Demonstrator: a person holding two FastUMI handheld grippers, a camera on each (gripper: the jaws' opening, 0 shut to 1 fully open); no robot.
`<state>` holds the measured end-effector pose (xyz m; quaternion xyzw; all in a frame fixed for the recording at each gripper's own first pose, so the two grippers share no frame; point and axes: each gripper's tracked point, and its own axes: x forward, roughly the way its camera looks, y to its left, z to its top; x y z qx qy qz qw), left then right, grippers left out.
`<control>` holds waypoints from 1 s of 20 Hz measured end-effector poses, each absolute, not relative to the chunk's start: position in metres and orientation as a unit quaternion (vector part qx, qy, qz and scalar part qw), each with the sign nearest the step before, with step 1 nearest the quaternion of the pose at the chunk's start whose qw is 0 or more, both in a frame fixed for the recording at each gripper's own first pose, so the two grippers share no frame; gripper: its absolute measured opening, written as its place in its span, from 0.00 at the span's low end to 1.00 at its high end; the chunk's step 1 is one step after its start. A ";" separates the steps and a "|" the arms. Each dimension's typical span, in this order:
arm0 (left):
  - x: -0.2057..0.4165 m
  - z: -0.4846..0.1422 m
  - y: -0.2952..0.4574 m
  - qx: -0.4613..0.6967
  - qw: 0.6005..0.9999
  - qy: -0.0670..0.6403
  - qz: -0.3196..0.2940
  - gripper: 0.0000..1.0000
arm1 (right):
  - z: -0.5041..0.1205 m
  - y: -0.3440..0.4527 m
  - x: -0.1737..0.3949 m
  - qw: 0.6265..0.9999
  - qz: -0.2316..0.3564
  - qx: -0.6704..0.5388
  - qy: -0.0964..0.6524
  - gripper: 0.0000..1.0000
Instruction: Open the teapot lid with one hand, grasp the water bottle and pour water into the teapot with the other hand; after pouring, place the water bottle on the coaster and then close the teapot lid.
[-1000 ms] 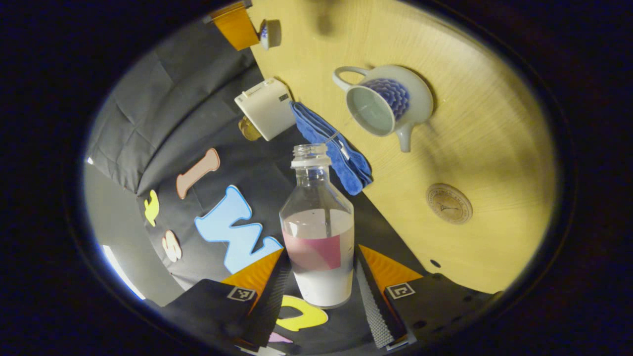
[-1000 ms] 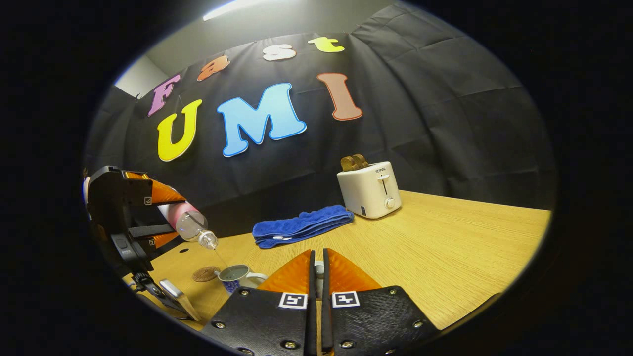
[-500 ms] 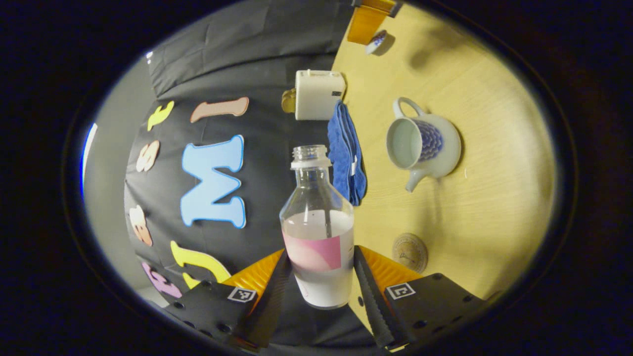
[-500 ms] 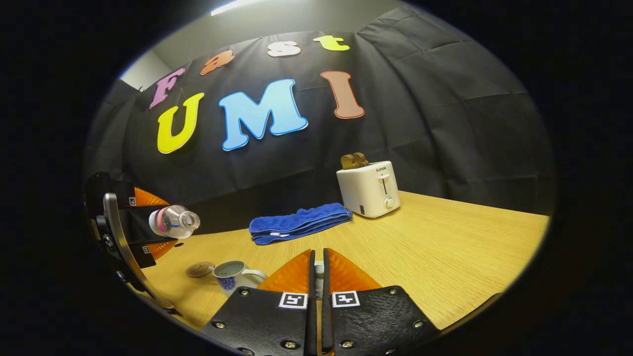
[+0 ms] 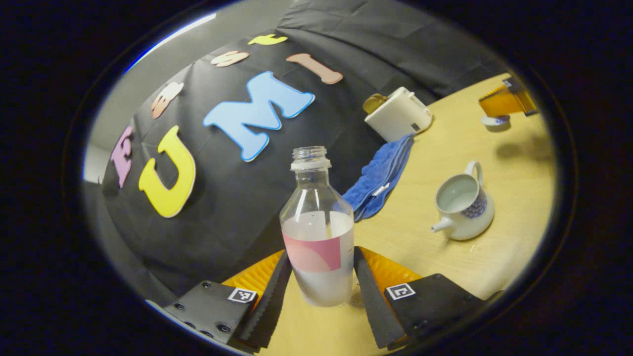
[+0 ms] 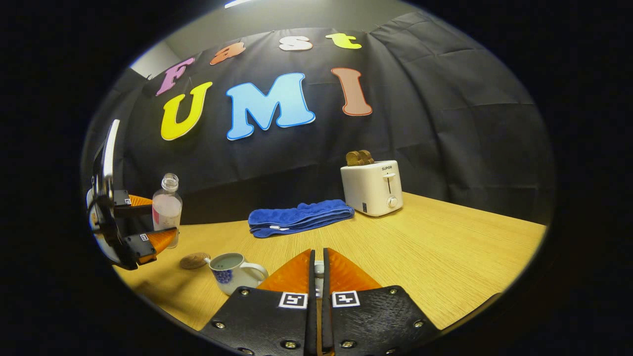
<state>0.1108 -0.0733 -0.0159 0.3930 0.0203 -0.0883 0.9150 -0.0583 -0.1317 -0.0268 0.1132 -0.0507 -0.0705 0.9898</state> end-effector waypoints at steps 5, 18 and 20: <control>0.119 -0.023 -0.057 0.246 0.965 0.028 -0.088 0.87 | -0.025 -0.128 -0.058 0.991 -0.070 0.097 -0.053 0.04; 0.155 -0.055 -0.026 -0.006 0.996 0.059 -0.069 0.85 | -0.025 -0.124 -0.057 0.992 -0.062 0.097 -0.055 0.04; 0.156 -0.053 -0.027 -0.002 0.996 0.056 -0.069 0.85 | -0.025 -0.125 -0.057 0.992 -0.062 0.099 -0.054 0.04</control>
